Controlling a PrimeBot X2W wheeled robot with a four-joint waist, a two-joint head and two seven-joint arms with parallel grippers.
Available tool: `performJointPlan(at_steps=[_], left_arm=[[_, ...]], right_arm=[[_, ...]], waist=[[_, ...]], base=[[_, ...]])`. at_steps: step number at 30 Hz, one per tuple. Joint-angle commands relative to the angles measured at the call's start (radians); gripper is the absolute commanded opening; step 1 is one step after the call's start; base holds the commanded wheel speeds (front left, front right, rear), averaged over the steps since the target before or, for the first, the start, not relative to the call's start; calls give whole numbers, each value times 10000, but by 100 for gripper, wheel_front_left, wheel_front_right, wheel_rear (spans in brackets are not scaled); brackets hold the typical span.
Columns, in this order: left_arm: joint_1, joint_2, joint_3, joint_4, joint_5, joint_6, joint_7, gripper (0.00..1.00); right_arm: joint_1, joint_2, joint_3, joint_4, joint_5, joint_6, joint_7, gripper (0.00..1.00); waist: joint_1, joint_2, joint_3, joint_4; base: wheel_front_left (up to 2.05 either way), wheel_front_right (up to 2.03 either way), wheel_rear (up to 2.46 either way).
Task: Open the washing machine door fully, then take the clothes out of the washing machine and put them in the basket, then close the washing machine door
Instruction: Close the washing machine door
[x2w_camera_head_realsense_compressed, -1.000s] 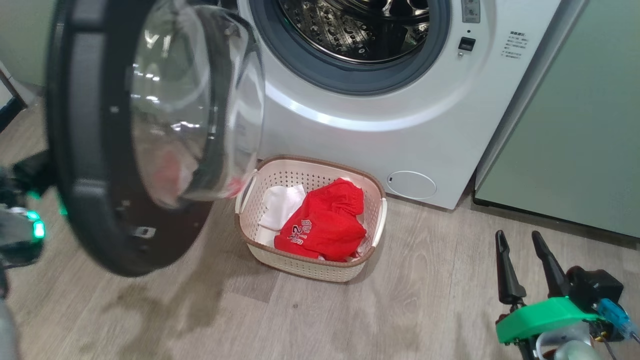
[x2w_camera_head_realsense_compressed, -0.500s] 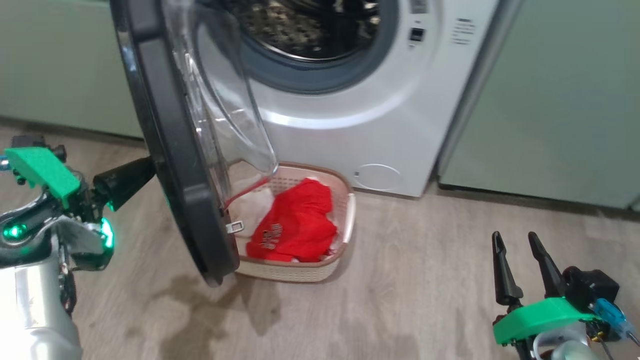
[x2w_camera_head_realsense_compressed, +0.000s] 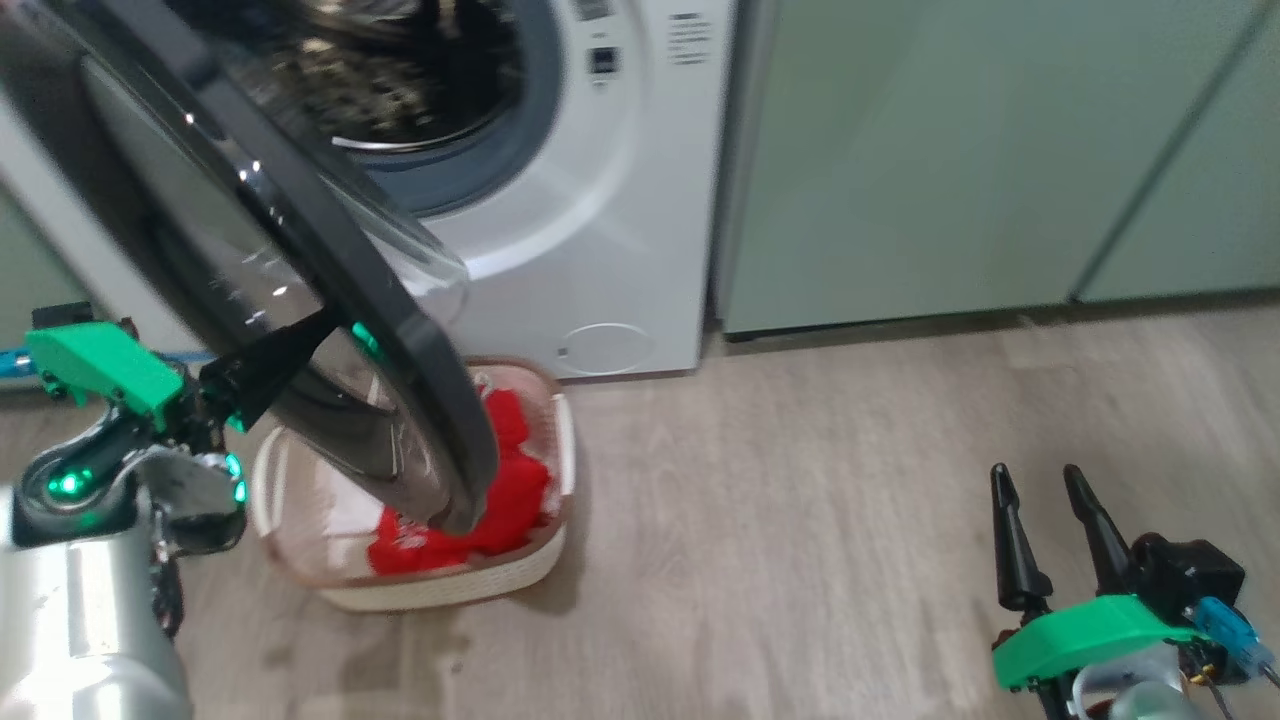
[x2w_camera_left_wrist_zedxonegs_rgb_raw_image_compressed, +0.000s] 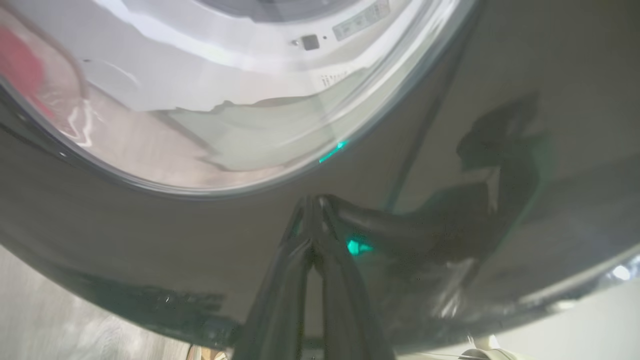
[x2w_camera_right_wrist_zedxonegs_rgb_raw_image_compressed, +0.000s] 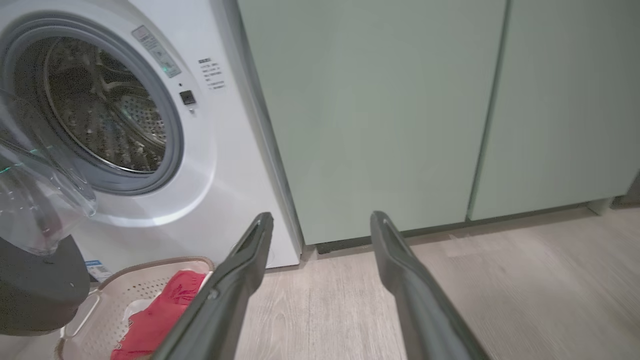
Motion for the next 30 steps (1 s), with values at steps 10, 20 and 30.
performJointPlan(at_steps=[10,20,30], left_arm=[[-1219,-56,284,1189,458,-877,-1405,0],[-1364,60,650,2196,608,-1374,-2548,31],[-563,470,812,2750,1080,-1740,-3583,100]], right_arm=[[-239,-127,205,-307,28,-6,-107,100],[-162,-46,24,-391,31,-6,-107,100],[-152,17,-96,-434,109,-6,-107,100]], waist=[[0,0,-147,-1233],[0,0,-232,-724],[0,0,-317,265]], base=[[0,0,0],[0,0,0],[0,0,0]])
